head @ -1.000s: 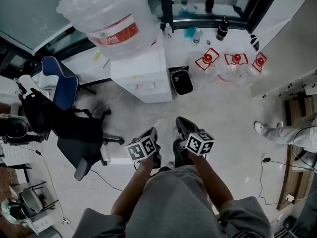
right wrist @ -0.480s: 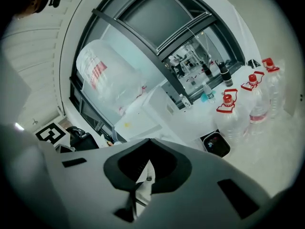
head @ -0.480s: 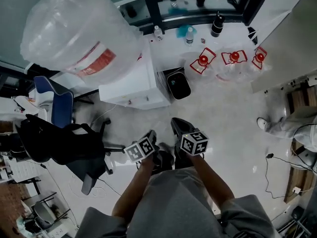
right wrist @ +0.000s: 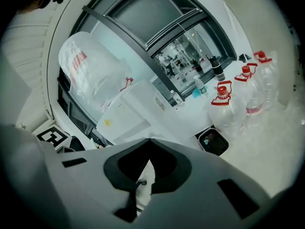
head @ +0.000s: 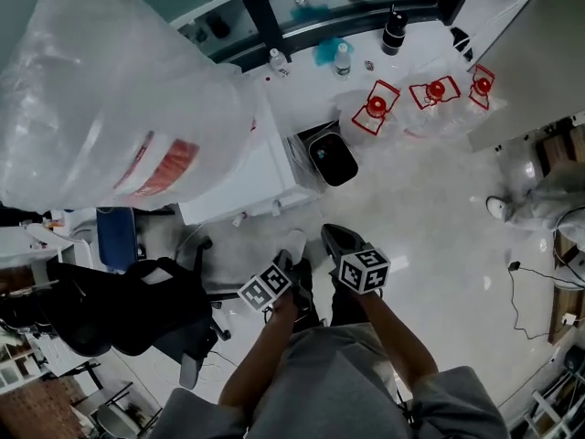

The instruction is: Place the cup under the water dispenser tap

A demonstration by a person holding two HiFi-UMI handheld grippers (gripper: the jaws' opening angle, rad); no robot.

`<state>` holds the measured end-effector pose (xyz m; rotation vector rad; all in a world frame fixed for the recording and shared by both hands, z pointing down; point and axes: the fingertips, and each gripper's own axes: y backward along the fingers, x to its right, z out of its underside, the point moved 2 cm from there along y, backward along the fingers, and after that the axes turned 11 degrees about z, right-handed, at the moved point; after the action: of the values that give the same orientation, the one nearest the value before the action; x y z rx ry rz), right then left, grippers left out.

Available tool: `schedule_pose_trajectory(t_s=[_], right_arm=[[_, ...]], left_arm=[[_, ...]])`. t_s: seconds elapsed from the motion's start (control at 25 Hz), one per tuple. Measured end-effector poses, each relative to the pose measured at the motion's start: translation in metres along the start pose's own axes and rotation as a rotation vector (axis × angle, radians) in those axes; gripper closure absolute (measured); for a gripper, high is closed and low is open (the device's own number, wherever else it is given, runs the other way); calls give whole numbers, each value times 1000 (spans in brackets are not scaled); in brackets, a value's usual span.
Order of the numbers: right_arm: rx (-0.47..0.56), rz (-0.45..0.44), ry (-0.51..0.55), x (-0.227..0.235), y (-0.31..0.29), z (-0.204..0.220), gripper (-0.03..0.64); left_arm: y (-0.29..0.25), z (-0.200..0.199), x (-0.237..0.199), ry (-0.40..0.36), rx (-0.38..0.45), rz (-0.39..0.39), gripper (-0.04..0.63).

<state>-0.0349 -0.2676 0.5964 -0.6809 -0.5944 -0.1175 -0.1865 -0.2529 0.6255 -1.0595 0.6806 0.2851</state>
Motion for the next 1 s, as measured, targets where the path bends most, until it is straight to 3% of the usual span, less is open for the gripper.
schedule_pose_trajectory(t_s=[0.16,0.4,0.52,1.0], right_arm=[[16,18,-20,-4,-18,7,606],[56,42,-48,-2,-38,17,606],[66,50,-59,6,-49,26,606],[54,48,-42,50,-104,84,606]], left_arm=[[-13,-7,-17,19,-12,-5,583],[-38,-14,-52,127,52,-32,583],[-58,-14,-72,188,77,-45,583],[-134,-19,-141,301,137,-80,583]])
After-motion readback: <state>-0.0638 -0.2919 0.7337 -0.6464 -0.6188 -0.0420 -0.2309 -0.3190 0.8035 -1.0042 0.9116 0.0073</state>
